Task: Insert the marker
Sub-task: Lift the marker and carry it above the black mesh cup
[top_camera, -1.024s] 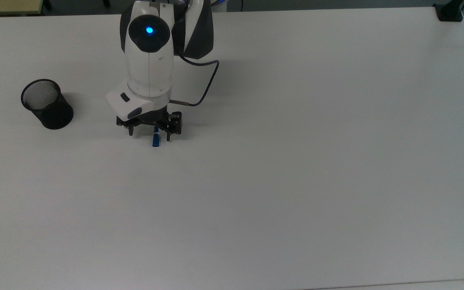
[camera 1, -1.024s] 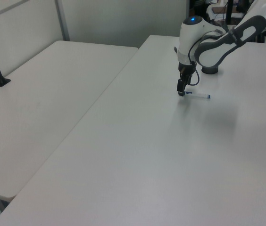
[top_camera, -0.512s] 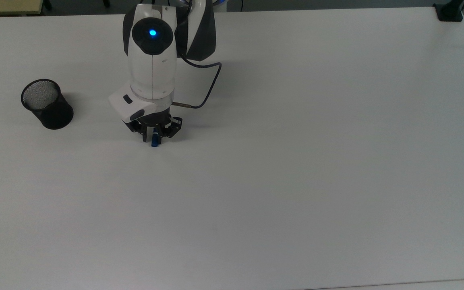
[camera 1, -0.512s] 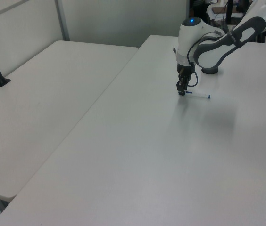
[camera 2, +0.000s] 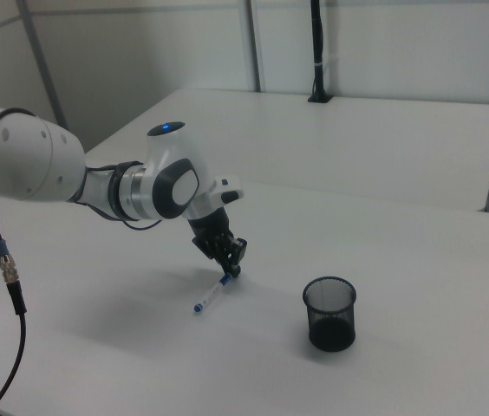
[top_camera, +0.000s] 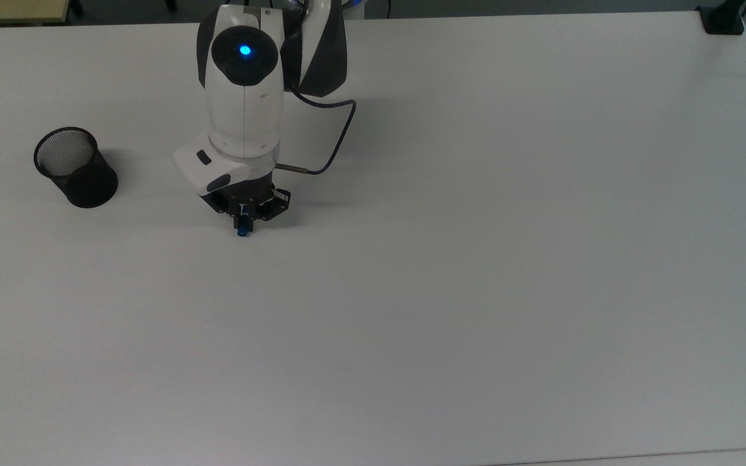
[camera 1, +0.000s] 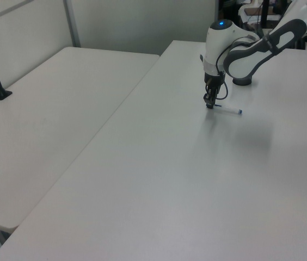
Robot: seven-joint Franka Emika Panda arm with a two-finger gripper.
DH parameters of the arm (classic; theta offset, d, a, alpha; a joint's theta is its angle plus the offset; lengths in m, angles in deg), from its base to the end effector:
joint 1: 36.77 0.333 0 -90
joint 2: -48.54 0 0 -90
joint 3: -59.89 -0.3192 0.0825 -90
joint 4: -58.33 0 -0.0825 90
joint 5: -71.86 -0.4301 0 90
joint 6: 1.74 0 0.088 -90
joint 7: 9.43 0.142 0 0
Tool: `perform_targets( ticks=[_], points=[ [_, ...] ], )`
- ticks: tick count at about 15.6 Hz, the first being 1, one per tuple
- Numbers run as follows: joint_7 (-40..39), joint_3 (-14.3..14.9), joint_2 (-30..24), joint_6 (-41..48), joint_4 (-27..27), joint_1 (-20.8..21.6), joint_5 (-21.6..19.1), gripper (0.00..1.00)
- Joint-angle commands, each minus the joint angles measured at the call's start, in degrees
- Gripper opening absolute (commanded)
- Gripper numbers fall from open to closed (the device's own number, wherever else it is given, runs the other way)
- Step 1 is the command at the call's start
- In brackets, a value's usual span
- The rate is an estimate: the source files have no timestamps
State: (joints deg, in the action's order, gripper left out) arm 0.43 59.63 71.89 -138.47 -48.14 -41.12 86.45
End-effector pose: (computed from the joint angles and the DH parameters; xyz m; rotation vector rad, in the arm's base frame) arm 0.6882 -0.0577 0.2517 2.9565 -0.1014 0.1916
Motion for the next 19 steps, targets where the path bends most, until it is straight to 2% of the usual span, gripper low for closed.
perform_targets(
  ticks=[1,7,9,12,15,19],
  points=[
    [1.5,-0.1,-7.3,0.8,-1.1,-0.9,0.3,0.0],
    [-1.0,-0.2,-15.9,0.6,-0.9,-7.7,0.2,0.0],
    [-5.8,-0.1,-17.5,-5.2,-2.2,-10.6,-0.4,0.0],
    [-11.1,0.5,-18.9,-17.5,-7.2,-14.2,-2.6,0.0],
    [-12.8,0.5,-17.8,-27.6,-9.4,-17.5,-3.1,0.0],
    [-13.2,0.5,-15.3,-35.8,-10.9,-20.8,-3.1,0.0]
  ],
)
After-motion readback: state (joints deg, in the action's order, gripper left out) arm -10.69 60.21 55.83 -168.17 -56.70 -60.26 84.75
